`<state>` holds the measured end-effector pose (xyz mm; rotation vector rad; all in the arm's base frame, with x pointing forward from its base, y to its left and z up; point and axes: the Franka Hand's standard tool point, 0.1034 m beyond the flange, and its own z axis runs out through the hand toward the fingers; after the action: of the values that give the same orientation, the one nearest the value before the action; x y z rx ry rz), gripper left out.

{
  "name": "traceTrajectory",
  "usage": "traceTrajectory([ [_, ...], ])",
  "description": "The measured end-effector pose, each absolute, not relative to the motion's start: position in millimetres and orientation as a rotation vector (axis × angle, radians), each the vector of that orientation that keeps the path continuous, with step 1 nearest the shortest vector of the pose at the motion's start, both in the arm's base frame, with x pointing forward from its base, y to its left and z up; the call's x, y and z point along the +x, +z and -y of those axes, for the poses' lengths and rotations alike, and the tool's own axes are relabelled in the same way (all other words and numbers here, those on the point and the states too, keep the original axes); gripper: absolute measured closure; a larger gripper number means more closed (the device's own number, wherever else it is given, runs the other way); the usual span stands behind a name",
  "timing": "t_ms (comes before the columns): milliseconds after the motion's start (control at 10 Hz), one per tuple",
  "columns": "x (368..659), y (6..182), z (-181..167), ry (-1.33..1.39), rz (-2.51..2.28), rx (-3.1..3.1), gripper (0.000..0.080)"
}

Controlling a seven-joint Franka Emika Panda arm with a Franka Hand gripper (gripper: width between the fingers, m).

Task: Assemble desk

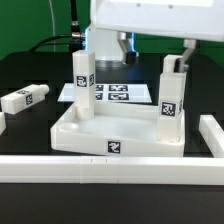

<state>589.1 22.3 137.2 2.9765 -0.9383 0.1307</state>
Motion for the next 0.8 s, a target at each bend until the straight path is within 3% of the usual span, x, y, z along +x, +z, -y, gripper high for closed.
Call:
traceTrajectory([
  [600,589.3,133.9,-26.0,0.126,0.915,2.981,0.0150],
  [800,561.7,152.2,-6.4,0.114,0.800,3.047,0.0150],
])
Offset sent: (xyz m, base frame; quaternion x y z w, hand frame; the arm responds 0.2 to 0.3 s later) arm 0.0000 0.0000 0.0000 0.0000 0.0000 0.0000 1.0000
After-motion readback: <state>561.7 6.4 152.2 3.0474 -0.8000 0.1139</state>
